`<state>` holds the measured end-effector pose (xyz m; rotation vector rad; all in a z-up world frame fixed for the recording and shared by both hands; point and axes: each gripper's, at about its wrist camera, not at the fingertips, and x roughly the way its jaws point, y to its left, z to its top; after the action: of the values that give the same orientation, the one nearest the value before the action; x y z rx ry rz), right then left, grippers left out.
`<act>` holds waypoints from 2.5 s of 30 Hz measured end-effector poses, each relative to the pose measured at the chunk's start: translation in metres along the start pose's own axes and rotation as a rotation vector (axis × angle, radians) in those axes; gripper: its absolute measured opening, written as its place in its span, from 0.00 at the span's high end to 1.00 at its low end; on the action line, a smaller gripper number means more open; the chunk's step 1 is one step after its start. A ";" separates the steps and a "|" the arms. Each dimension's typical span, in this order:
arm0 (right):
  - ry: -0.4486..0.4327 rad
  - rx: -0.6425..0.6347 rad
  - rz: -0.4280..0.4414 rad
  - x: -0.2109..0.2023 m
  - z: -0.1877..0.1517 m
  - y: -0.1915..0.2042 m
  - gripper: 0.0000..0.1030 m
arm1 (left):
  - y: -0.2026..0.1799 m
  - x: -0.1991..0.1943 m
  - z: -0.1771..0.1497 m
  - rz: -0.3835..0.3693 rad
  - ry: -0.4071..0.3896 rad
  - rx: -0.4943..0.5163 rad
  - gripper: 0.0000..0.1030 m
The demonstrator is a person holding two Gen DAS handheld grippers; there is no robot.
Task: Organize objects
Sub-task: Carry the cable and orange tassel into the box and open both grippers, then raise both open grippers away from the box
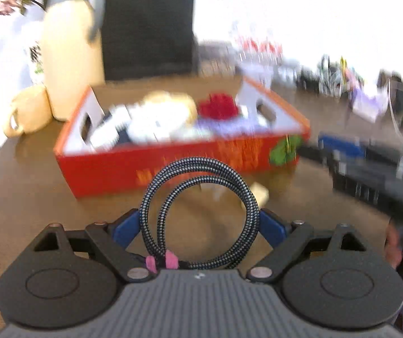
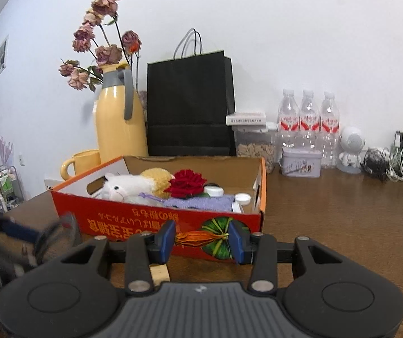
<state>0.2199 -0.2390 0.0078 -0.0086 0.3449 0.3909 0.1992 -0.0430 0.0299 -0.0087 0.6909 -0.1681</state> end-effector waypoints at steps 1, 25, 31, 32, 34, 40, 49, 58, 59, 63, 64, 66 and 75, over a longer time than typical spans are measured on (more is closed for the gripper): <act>-0.009 -0.010 -0.002 -0.001 0.001 0.002 0.61 | 0.005 -0.004 0.006 -0.002 -0.030 -0.019 0.13; -0.063 0.004 -0.053 0.087 0.084 0.028 0.61 | 0.065 0.038 0.102 0.046 -0.254 -0.233 0.13; -0.051 0.031 -0.041 0.115 0.086 0.017 0.61 | 0.074 0.068 0.115 0.056 -0.233 -0.252 0.13; -0.047 0.038 -0.040 0.118 0.085 0.015 0.61 | 0.074 0.073 0.116 0.059 -0.228 -0.246 0.13; -0.027 0.036 -0.035 0.124 0.083 0.012 0.61 | 0.073 0.079 0.117 0.060 -0.218 -0.233 0.13; 0.000 0.040 -0.041 0.131 0.077 0.007 0.61 | 0.068 0.089 0.113 0.051 -0.224 -0.215 0.11; 0.013 0.027 -0.056 0.131 0.069 0.009 0.00 | 0.062 0.096 0.104 0.109 -0.272 -0.180 0.00; 0.022 0.043 -0.067 0.131 0.070 0.006 0.00 | 0.058 0.093 0.103 0.132 -0.293 -0.164 0.00; 0.021 0.044 -0.070 0.131 0.070 0.006 0.00 | 0.058 0.092 0.103 0.131 -0.299 -0.163 0.00; 0.015 0.046 -0.073 0.127 0.072 0.006 0.00 | 0.057 0.084 0.101 0.122 -0.326 -0.162 0.00; 0.011 0.045 -0.073 0.125 0.072 0.006 0.00 | 0.057 0.081 0.099 0.121 -0.339 -0.159 0.00; 0.005 0.039 -0.069 0.120 0.072 0.006 0.00 | 0.057 0.075 0.096 0.123 -0.355 -0.156 0.00; -0.061 0.003 -0.113 0.079 0.061 0.010 0.00 | 0.062 0.040 0.059 0.112 -0.411 -0.121 0.00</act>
<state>0.3044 -0.1960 0.0395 -0.0131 0.2830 0.2783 0.2766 0.0091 0.0462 -0.1174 0.2893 -0.0138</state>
